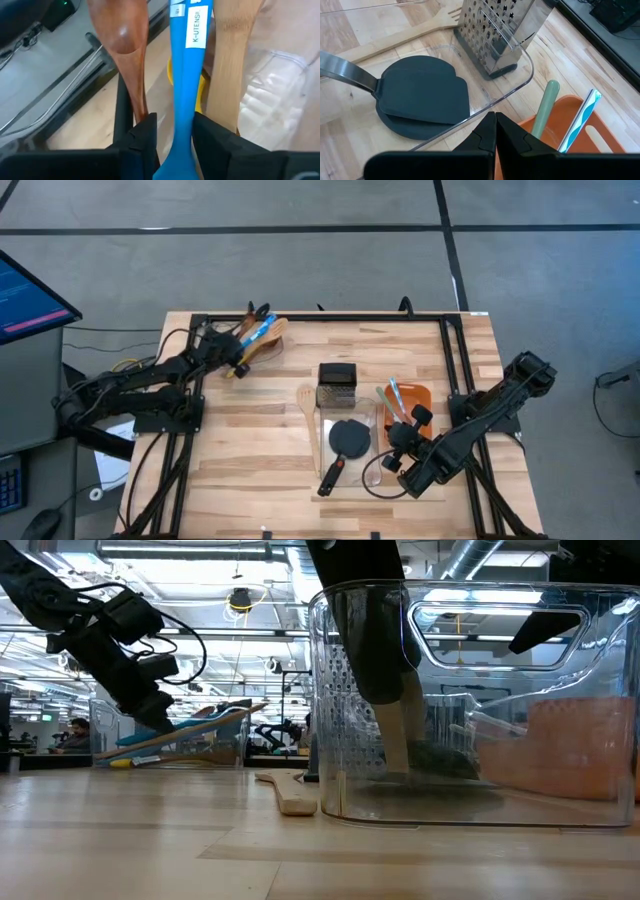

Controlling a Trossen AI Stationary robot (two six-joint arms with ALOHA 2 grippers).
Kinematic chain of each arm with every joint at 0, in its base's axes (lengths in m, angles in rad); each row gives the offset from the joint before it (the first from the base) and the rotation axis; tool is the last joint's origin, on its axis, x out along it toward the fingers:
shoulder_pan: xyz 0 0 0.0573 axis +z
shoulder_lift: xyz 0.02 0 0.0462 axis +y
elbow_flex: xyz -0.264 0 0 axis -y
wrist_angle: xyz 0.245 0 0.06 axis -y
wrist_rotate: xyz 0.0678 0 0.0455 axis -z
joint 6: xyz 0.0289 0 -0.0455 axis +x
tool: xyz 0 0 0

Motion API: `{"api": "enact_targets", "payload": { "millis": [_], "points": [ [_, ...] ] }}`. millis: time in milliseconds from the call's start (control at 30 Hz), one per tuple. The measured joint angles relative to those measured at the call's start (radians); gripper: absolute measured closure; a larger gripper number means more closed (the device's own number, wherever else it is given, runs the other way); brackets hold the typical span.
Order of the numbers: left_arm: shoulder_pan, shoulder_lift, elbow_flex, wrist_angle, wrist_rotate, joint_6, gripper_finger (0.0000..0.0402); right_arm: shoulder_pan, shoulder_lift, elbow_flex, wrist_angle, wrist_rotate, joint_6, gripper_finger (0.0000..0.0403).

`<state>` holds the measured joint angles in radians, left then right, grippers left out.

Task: Pick & Place Kitchen Items
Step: Put the blue ladle into the top transparent bin, then move the brown ladle to the bottom center of the table

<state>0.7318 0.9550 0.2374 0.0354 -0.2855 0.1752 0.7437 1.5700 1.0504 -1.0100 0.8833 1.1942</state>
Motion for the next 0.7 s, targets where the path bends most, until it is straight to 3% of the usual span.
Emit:
{"api": "enact_targets", "payload": {
  "millis": [700],
  "points": [
    [-0.066, 0.000, 0.046, 0.058, 0.006, -0.032, 0.0293, 0.000, 0.000, 0.000, 0.000, -0.003, 0.000, 0.0403]
  ]
}}
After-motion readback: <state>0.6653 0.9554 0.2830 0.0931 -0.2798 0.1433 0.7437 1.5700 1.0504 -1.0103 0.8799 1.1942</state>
